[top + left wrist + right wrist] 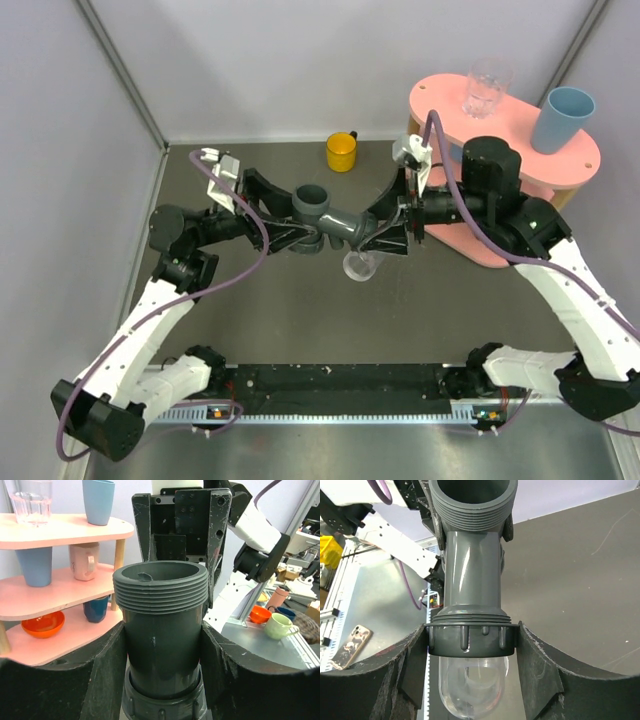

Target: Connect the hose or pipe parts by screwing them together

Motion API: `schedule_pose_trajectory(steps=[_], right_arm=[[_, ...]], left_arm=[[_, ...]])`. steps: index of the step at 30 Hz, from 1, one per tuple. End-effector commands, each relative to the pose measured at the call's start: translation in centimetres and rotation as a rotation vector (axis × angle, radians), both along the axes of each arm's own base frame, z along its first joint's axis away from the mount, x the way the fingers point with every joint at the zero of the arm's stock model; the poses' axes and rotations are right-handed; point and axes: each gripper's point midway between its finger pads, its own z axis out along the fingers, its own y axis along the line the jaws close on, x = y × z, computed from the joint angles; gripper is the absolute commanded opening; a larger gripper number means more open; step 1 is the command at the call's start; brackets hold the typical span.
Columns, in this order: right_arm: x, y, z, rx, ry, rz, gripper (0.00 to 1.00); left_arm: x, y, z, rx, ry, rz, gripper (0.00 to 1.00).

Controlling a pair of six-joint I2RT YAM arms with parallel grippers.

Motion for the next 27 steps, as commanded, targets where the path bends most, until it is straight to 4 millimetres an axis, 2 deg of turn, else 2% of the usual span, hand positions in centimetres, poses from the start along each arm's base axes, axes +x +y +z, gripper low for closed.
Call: schedule_pose_trajectory(steps=[1, 2, 4, 5, 6, 9, 10, 11, 12, 13, 14, 15, 16, 17, 19, 21, 23, 27], right_arm=[[1.7, -1.2, 1.9, 0.041, 0.008, -0.146, 0.50], [2.4, -1.6, 1.7, 0.031, -0.013, -0.198, 0.66], [2.3, -2.7, 2.1, 0.025, -0.094, -0.235, 0.78], [3.0, -3.3, 2.0, 0.017, -0.108, -0.291, 0.90], [3.2, -3.8, 2.1, 0.005, -0.176, -0.303, 0.98], [3.5, -5.1, 3.4, 0.011, -0.316, -0.357, 0.99], [3.3, -5.7, 4.2, 0.031, -0.369, -0.377, 0.99], [3.6, -5.7, 4.4, 0.040, -0.416, -0.387, 0.99], [3.4, -5.6, 4.8, 0.041, -0.496, -0.371, 0.99], [3.1, -5.5, 5.3, 0.048, -0.547, -0.367, 0.99], [3.5, -6.0, 5.4, 0.036, -0.593, -0.416, 0.99], [3.7, -6.1, 6.1, 0.021, -0.692, -0.424, 0.99], [3.0, -5.4, 6.4, 0.018, -0.738, -0.395, 0.99], [3.7, -5.5, 6.3, -0.020, -0.774, -0.433, 0.99], [3.2, -4.5, 6.5, -0.062, -0.890, -0.395, 0.99], [3.8, -4.1, 6.5, -0.122, -0.969, -0.404, 0.99], [3.3, -3.2, 6.8, -0.126, -1.009, -0.376, 0.99], [3.7, -1.6, 5.7, -0.208, -1.090, -0.339, 0.99]], left_arm=[[-1.5, 0.7, 2.9, -0.086, -0.054, 0.016, 0.00], [-1.0, 0.8, 3.1, -0.103, 0.012, 0.041, 0.00], [0.2, 0.9, 3.3, -0.117, 0.205, 0.080, 0.00], [1.0, 1.1, 3.7, -0.144, 0.274, 0.120, 0.00], [1.4, 1.1, 3.6, -0.153, 0.341, 0.133, 0.00], [1.6, 1.3, 4.0, -0.182, 0.520, 0.131, 0.00], [1.4, 1.5, 5.0, -0.198, 0.580, 0.125, 0.00], [2.3, 1.2, 3.4, -0.150, 0.705, 0.153, 0.00], [2.7, 1.2, 3.3, -0.141, 0.757, 0.176, 0.00], [2.7, 1.4, 4.2, -0.141, 0.802, 0.194, 0.00], [3.6, 1.2, 2.3, -0.094, 0.927, 0.234, 0.00], [3.8, 1.2, 2.3, -0.094, 0.975, 0.246, 0.00], [3.8, 1.2, 2.8, -0.111, 1.028, 0.238, 0.00], [4.3, 0.9, 2.3, -0.105, 1.093, 0.236, 0.00], [3.9, 0.5, 2.8, -0.120, 1.190, 0.180, 0.00], [3.9, 0.3, 3.1, -0.114, 1.221, 0.160, 0.00], [3.8, 0.6, 4.0, -0.132, 1.225, 0.181, 0.00], [3.5, 0.8, 4.2, -0.131, 1.272, 0.184, 0.00]])
